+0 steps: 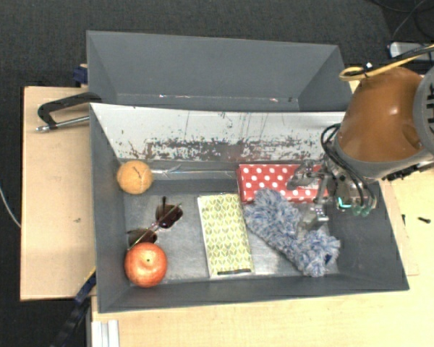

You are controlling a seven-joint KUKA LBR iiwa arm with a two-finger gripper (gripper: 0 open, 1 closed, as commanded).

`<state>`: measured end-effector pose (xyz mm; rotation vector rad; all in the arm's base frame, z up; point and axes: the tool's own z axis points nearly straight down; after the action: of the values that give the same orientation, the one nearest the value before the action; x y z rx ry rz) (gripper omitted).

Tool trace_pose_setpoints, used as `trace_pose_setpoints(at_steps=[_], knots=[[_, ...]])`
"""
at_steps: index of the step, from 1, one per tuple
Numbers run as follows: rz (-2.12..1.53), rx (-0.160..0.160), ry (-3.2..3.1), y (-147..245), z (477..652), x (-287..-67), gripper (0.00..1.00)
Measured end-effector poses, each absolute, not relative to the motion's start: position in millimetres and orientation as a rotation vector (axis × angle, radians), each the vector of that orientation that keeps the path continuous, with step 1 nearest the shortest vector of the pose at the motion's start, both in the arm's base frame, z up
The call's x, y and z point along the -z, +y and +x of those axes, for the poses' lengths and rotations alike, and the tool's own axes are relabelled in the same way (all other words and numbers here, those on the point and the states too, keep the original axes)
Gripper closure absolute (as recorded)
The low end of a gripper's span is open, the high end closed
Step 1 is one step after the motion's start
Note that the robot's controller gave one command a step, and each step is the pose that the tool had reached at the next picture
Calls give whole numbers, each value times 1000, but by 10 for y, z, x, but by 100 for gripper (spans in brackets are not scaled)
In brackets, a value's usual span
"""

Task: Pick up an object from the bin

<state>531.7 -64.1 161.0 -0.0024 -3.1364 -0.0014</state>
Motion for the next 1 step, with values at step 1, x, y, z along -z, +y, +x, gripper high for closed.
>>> trace_pose_setpoints(at_steps=[1], knots=[[-1, 1, -3142, -639, 5329, -1644, 0]])
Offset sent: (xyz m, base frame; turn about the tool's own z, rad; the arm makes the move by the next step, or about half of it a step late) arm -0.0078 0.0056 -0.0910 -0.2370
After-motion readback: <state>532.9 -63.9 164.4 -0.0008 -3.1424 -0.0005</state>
